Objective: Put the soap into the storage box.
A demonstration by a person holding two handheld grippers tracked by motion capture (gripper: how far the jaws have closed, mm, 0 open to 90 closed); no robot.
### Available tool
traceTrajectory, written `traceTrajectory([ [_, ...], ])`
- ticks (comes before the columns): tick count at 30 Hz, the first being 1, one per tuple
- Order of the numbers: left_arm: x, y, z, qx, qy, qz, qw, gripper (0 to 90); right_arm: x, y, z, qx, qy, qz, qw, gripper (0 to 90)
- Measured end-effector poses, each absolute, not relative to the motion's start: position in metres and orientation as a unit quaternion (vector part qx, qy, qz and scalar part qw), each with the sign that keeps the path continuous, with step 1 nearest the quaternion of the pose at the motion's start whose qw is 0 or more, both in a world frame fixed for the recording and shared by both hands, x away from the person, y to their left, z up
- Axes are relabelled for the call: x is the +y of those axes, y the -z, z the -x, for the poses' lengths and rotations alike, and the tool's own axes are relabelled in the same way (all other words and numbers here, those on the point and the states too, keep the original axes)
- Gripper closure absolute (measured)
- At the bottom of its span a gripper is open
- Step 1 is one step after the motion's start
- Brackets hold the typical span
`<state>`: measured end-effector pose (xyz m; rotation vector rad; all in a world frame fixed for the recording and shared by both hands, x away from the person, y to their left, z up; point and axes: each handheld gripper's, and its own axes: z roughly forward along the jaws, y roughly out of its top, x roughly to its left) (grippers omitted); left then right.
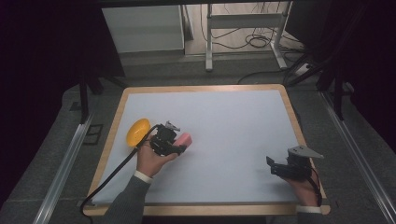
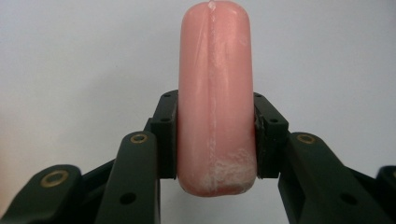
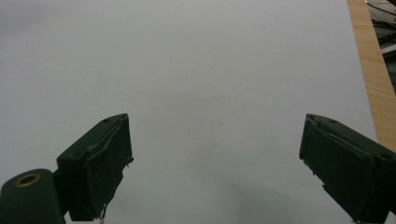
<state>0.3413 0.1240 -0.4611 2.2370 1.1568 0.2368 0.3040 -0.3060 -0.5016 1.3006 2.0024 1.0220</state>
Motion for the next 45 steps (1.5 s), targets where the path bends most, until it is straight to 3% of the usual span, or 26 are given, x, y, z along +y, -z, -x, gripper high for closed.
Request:
traceTrajectory([
  [45, 0.193, 0.422, -0.332, 0.469, -0.139, -0.806, 0.333, 60.3, -0.309, 0.502, -0.304, 0.740, -0.381, -0.483, 0.272, 8.9],
])
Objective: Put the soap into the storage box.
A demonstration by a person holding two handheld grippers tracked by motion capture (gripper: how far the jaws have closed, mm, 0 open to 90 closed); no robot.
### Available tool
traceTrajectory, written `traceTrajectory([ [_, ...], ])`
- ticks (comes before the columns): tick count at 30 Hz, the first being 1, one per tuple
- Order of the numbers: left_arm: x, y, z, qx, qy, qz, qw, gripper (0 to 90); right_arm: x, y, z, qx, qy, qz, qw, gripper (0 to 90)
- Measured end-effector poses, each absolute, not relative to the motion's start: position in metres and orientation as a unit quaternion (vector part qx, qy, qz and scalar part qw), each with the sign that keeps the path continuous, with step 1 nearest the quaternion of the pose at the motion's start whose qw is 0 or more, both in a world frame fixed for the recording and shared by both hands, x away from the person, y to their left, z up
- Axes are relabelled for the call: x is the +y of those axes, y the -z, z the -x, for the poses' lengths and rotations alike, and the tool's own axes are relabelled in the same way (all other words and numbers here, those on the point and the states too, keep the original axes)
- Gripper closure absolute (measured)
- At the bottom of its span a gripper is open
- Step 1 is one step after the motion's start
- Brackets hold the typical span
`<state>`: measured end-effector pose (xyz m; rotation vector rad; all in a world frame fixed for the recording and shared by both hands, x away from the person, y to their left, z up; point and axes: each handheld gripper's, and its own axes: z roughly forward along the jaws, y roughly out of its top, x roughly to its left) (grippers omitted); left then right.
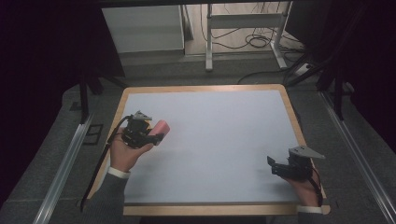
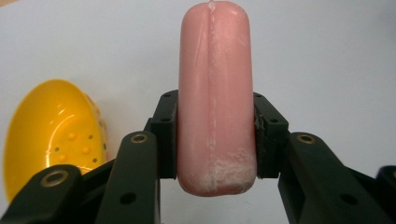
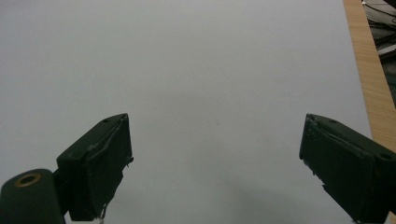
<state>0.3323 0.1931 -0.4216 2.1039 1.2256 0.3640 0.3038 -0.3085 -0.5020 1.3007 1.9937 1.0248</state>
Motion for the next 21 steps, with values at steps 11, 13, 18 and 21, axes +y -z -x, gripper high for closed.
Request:
traceTrajectory([
  [11, 0.207, 0.416, -0.332, 0.480, -0.143, -0.797, 0.338, 60.2, -0.309, 0.502, -0.304, 0.741, -0.378, -0.485, 0.271, 9.0],
  [13, 0.208, 0.416, -0.332, 0.481, -0.143, -0.796, 0.338, 60.2, -0.309, 0.502, -0.304, 0.741, -0.378, -0.485, 0.271, 9.0],
  [18, 0.212, 0.417, -0.333, 0.485, -0.145, -0.792, 0.341, 60.3, -0.308, 0.503, -0.304, 0.743, -0.375, -0.484, 0.271, 9.0],
  [21, 0.215, 0.416, -0.335, 0.490, -0.150, -0.789, 0.339, 60.2, -0.308, 0.503, -0.304, 0.743, -0.375, -0.484, 0.271, 9.0],
])
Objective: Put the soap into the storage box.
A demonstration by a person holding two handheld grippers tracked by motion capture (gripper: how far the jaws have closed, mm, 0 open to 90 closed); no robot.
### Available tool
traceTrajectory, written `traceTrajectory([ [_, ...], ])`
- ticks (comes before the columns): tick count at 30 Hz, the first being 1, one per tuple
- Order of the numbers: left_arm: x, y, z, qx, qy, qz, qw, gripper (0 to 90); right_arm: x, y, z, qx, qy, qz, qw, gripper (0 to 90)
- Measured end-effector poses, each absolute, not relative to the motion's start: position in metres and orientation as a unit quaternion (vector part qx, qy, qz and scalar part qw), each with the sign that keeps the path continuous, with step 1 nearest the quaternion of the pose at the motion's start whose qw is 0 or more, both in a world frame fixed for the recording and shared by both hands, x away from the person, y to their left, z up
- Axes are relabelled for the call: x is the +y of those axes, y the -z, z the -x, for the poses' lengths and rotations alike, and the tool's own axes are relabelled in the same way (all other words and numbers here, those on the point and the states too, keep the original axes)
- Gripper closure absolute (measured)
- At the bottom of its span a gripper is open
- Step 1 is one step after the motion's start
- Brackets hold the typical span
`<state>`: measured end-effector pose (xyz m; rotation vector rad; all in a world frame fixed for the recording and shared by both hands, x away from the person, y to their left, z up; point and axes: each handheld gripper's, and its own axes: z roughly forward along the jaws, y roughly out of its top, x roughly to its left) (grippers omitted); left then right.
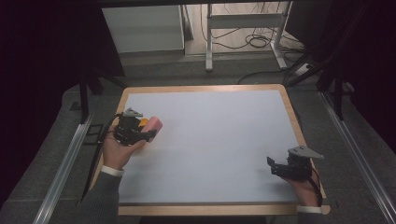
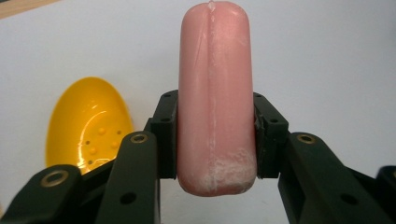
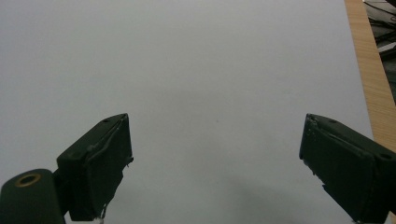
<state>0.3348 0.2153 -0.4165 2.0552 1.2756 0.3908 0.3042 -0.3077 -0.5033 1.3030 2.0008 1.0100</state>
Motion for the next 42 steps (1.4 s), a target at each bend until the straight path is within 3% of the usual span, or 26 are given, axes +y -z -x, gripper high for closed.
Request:
traceTrajectory([
  [42, 0.258, 0.422, -0.359, 0.540, -0.160, -0.764, 0.315, 60.3, -0.311, 0.502, -0.304, 0.740, -0.376, -0.487, 0.273, 9.0],
])
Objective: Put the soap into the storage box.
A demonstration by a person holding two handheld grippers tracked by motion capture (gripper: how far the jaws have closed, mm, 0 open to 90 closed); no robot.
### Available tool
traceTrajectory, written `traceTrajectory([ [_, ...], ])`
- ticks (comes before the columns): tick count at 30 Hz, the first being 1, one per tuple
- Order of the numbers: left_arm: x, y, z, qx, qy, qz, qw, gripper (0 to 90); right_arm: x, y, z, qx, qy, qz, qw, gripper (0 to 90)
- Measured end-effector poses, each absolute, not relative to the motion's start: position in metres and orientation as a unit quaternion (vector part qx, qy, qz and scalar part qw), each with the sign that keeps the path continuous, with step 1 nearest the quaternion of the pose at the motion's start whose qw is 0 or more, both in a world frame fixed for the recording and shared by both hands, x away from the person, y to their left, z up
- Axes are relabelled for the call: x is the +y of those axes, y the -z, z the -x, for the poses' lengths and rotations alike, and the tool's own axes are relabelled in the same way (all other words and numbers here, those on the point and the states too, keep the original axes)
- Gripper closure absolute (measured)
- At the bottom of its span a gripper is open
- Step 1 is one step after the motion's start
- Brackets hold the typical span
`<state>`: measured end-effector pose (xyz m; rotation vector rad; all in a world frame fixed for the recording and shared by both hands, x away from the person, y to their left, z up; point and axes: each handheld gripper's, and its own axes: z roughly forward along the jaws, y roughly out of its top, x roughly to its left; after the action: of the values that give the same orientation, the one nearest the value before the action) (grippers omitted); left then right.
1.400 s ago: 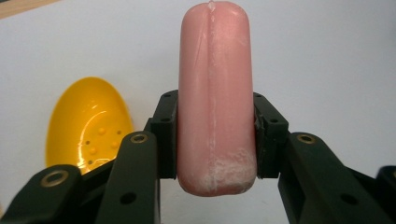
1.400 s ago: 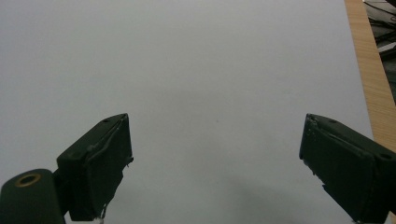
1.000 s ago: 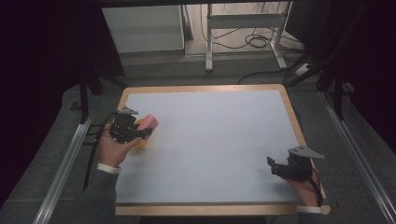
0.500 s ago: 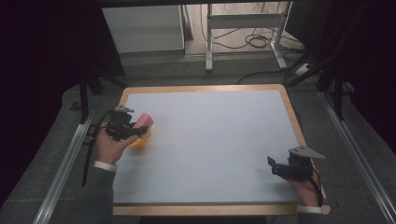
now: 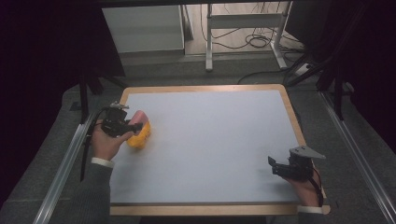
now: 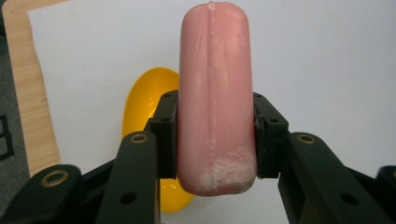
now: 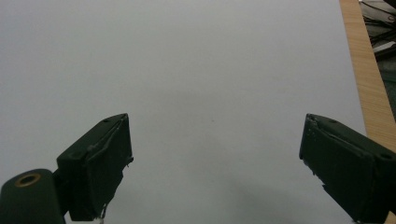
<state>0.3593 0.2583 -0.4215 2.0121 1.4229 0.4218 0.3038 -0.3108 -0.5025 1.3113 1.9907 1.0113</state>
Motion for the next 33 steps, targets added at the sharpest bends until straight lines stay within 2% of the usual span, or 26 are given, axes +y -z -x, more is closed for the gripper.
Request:
traceTrajectory([
  [14, 0.272, 0.443, -0.367, 0.560, -0.152, -0.757, 0.300, 60.3, -0.311, 0.503, -0.304, 0.741, -0.371, -0.489, 0.272, 9.0],
  [33, 0.273, 0.472, -0.380, 0.570, -0.130, -0.763, 0.275, 60.2, -0.309, 0.505, -0.305, 0.743, -0.369, -0.488, 0.271, 8.9],
])
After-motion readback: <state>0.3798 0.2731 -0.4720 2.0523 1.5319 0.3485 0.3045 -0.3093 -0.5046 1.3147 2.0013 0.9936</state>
